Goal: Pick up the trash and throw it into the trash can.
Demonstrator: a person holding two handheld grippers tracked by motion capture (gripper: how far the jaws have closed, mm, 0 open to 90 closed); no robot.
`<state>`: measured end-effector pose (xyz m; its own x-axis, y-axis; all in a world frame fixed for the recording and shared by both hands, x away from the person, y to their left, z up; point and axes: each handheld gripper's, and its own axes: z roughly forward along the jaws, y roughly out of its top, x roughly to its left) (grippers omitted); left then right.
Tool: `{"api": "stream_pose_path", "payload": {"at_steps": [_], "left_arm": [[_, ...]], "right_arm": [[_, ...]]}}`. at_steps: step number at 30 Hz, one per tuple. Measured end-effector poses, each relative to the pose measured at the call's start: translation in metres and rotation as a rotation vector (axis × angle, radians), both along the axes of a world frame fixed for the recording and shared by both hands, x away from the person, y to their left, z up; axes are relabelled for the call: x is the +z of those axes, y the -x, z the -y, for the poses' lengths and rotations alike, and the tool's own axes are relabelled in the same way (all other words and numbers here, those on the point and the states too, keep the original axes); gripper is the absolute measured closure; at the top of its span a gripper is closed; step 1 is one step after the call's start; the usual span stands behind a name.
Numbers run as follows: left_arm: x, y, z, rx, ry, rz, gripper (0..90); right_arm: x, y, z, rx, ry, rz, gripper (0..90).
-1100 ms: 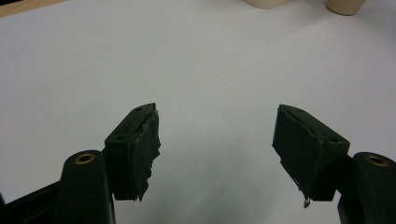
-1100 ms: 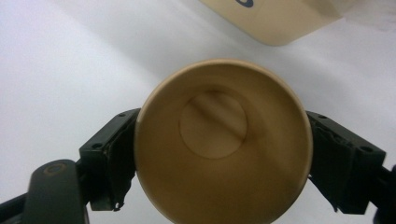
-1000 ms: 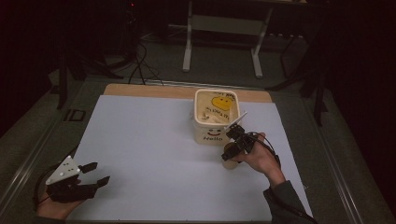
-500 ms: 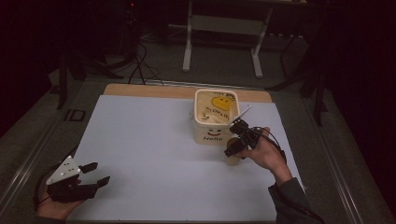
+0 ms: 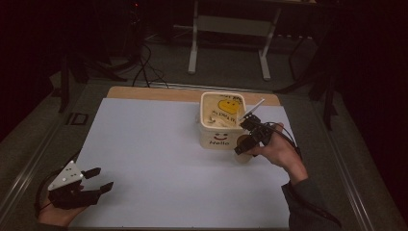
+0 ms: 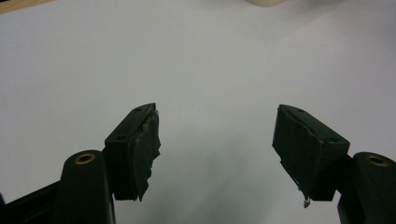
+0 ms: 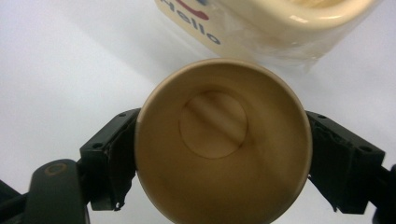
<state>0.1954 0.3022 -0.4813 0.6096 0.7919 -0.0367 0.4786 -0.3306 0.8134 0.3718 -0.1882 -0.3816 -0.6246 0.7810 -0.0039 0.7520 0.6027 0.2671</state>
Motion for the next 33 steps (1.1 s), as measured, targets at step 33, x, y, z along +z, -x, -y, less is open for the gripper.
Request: {"api": "stream_pose_path", "payload": {"at_steps": [33], "left_arm": [[-0.001, 0.000, 0.001, -0.006, -0.001, -0.010, 31.5]], "right_arm": [[0.076, -0.014, 0.015, 0.012, -0.025, 0.051, 17.2]]}}
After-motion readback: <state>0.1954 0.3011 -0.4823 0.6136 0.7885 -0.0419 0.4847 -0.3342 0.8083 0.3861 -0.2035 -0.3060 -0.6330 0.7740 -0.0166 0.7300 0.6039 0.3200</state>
